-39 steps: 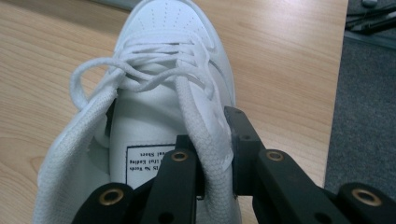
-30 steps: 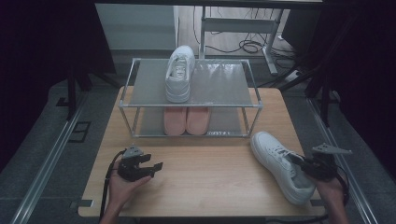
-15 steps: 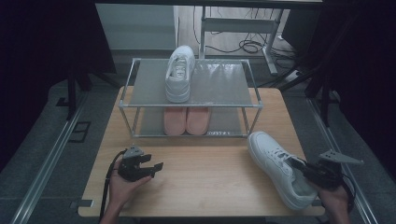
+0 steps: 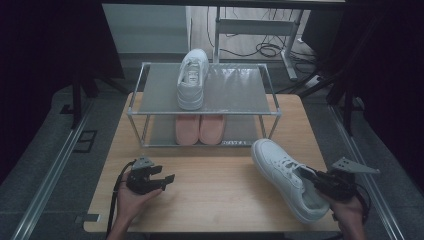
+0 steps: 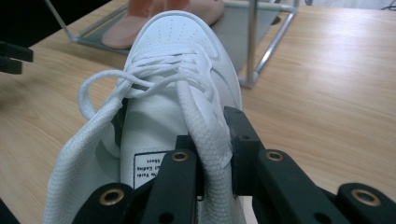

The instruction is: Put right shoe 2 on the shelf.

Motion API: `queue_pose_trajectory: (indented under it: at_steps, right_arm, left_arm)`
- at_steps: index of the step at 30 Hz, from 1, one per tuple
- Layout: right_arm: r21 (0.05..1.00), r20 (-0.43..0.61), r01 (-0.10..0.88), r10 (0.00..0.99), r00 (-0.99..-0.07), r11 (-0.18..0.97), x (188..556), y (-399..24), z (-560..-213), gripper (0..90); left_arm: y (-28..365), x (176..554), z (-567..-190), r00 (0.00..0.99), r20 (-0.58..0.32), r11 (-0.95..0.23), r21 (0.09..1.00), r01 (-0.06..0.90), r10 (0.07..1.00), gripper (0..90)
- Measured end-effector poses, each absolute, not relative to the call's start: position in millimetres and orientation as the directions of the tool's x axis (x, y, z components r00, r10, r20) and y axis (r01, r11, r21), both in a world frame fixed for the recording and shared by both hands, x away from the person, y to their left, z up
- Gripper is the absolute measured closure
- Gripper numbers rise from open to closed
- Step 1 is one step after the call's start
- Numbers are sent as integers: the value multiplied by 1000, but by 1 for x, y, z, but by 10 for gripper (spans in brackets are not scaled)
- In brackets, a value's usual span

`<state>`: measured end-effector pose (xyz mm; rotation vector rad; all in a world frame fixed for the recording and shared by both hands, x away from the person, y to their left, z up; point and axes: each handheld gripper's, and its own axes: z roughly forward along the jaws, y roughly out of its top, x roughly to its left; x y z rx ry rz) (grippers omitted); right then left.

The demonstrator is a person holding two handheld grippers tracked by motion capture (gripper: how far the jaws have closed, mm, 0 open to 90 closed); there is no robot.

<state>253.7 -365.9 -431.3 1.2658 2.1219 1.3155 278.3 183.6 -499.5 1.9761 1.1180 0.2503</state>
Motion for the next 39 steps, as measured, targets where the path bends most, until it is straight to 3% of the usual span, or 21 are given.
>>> queue_pose_trajectory:
  at_steps: [20, 39]
  right_arm:
    - [882, 173, 442, 759, -628, 165, 267, -316, -415, 820]
    - [920, 169, 370, 718, -675, 132, 283, -283, -369, 822]
  left_arm:
    - [185, 279, -500, 588, -212, -262, 743, 616, 781, 357]
    - [185, 280, -502, 587, -221, -261, 738, 623, 779, 359]
